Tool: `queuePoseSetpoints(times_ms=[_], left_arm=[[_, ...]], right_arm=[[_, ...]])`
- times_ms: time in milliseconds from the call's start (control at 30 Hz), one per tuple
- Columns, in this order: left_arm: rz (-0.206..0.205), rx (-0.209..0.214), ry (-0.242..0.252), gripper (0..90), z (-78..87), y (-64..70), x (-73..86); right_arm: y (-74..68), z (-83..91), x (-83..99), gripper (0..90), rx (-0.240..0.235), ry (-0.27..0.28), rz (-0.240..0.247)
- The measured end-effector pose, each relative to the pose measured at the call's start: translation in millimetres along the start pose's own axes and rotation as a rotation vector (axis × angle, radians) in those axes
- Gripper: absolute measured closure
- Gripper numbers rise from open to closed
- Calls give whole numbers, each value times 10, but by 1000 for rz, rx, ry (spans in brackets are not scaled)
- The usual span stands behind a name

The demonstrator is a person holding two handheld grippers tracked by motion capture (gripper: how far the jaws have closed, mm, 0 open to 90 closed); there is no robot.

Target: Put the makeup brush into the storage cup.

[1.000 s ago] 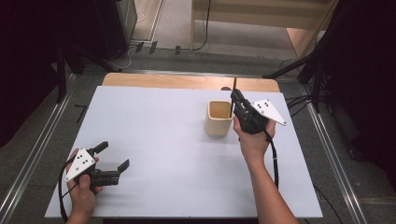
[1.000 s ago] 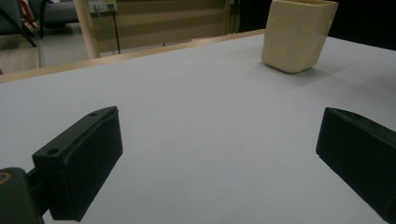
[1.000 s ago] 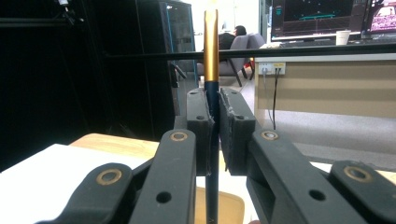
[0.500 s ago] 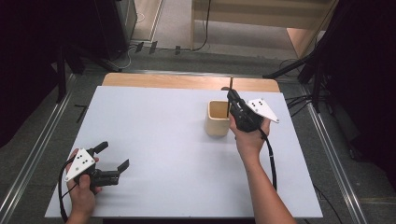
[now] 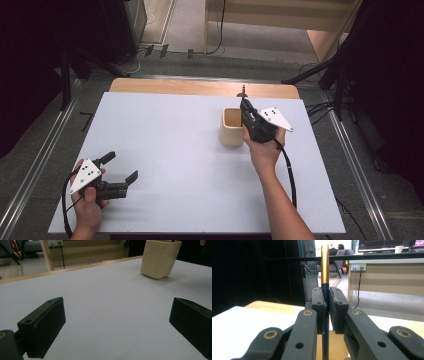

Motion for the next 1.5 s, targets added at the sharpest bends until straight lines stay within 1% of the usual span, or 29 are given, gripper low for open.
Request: queuePoseSetpoints(times_ms=[33, 133, 533, 667, 833, 933, 967, 1067, 1133, 1167, 1233, 1267, 1333, 1400, 1433, 1467, 1500], left_arm=[[-1, 0, 0, 9, 0, 0, 0], [-1, 1, 0, 9, 0, 1, 0], [6, 1, 1, 9, -7, 3, 2], [6, 1, 1, 9, -10, 0, 4], [6, 0, 0, 9, -7, -6, 5], [6, 0, -1, 9, -6, -7, 6], [5, 0, -1, 9, -6, -7, 6], [5, 0, -2, 9, -6, -7, 7], [5, 0, -3, 9, -5, -9, 7], [4, 0, -2, 9, -4, -8, 6], [5, -1, -2, 9, -3, -8, 5], [4, 0, -1, 9, -4, -8, 6], [6, -1, -1, 9, -6, -5, 5], [6, -1, 0, 9, -9, 0, 4], [6, 0, 0, 9, -10, 3, 4], [6, 0, 0, 9, -10, 3, 4], [6, -1, 0, 9, -10, 3, 4]], right_arm=[[-1, -1, 12, 842, -1, 4, 1], [9, -2, 64, 842, 1, -8, -6], [21, 9, 240, 842, -1, -51, 7], [24, 11, 294, 842, 0, -62, 4], [16, 11, 335, 841, 0, -74, 13], [18, 13, 348, 838, 2, -78, 9], [21, 17, 349, 824, 0, -82, 5], [30, 46, 333, 671, -4, -67, -9], [41, 73, 313, 558, 8, -49, 4], [46, 90, 300, 518, 15, -36, 13], [46, 132, 281, 469, 4, -33, 11], [47, 152, 274, 445, -1, -36, 18], [48, 197, 259, 428, -5, -29, 35], [54, 240, 252, 400, -15, -29, 30], [66, 264, 251, 387, -24, -47, 21], [74, 288, 252, 351, -37, -77, 12], [82, 308, 251, 327, -44, -88, 2]])
Point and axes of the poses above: each handheld gripper's, and its own axes: z roughly backward along the jaws, x roughly out of its underside, y roughly to its right, the point moved 4 cm from there along -z, roughly forward along the jaws
